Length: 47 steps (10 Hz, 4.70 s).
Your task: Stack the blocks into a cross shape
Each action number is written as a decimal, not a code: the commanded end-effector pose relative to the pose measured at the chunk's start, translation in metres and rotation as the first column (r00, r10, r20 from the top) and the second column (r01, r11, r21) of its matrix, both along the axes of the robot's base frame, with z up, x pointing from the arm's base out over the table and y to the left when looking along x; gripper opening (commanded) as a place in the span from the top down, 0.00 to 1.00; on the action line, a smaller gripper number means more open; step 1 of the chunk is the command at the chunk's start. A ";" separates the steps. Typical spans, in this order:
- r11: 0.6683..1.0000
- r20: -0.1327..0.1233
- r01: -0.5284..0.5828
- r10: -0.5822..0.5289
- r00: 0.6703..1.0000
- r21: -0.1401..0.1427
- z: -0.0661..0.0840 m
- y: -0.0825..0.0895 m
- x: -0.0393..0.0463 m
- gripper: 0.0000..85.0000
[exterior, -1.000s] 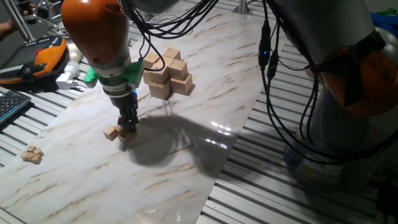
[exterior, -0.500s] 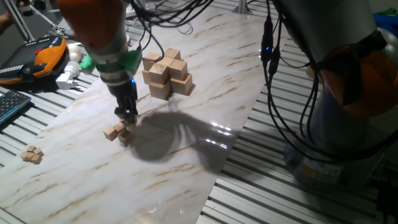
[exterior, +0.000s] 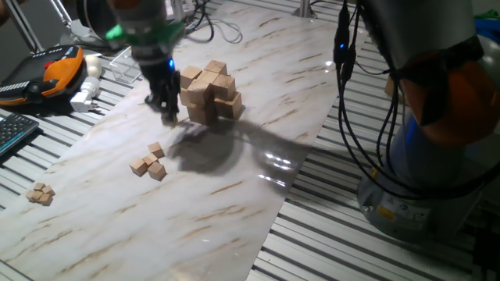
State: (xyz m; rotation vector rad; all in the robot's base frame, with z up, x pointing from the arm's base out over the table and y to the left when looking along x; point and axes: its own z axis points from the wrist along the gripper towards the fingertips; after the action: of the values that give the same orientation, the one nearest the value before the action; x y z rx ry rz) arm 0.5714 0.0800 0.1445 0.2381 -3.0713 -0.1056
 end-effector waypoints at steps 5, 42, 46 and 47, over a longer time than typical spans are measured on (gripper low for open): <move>0.997 0.008 0.045 -0.045 0.999 -0.062 0.073 -0.066 -0.0075 1.00; 0.998 0.023 0.055 -0.054 0.998 -0.040 0.010 -0.180 0.0036 1.00; 0.997 0.033 0.067 -0.065 0.997 -0.044 0.008 -0.180 0.0028 1.00; 0.996 0.036 0.070 -0.068 0.997 -0.053 0.008 -0.181 0.0028 1.00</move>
State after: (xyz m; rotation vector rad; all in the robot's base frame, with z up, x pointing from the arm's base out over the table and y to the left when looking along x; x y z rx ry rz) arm 0.5743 -0.1008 0.1526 0.1261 -3.1096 -0.0192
